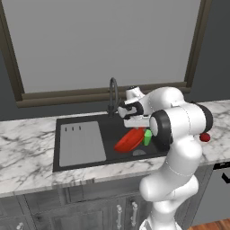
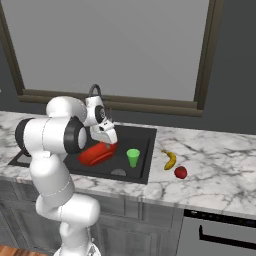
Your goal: Remove the tomato and banana from the sink. Then move the bowl and cup from the counter to the sink for washing.
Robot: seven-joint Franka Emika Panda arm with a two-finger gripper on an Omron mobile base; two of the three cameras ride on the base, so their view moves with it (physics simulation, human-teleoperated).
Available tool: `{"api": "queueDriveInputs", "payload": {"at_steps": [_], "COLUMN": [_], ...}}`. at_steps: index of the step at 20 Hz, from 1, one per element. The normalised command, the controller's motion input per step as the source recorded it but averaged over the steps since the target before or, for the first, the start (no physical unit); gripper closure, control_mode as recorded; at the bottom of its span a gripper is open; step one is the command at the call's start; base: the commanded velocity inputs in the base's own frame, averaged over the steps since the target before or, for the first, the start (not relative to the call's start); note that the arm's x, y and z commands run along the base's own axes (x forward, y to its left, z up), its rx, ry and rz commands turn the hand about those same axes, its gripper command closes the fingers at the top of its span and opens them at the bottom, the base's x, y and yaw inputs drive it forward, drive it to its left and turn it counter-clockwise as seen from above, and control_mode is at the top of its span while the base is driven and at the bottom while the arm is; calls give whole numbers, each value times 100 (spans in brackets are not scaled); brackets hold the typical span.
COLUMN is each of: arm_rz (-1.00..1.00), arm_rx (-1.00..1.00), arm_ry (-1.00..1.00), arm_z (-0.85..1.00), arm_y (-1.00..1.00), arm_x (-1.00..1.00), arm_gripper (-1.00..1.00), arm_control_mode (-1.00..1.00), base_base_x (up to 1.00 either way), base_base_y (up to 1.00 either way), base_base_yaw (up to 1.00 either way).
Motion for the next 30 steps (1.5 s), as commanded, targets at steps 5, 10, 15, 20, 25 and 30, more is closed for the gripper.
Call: {"api": "queueDriveInputs", "payload": {"at_steps": [5,10,15,20,25,30], "arm_rz": [3,4,5,7,6,5], "arm_rx": [3,5,8,9,8,7], "arm_ry": [-2,-5,-9,-9,-6,-2], "arm_z": [-13,-12,-10,-11,-14,-15], "arm_y": [3,2,3,2,2,0], "arm_x": [11,12,12,11,10,11], "arm_gripper": [100,100,100,100,100,100], "arm_control_mode": [-100,-100,-100,-100,-100,-100], "base_base_x": [0,0,0,0,0,0], "base_base_y": [0,0,0,0,0,0], "base_base_yaw": [0,0,0,0,0,0]}}
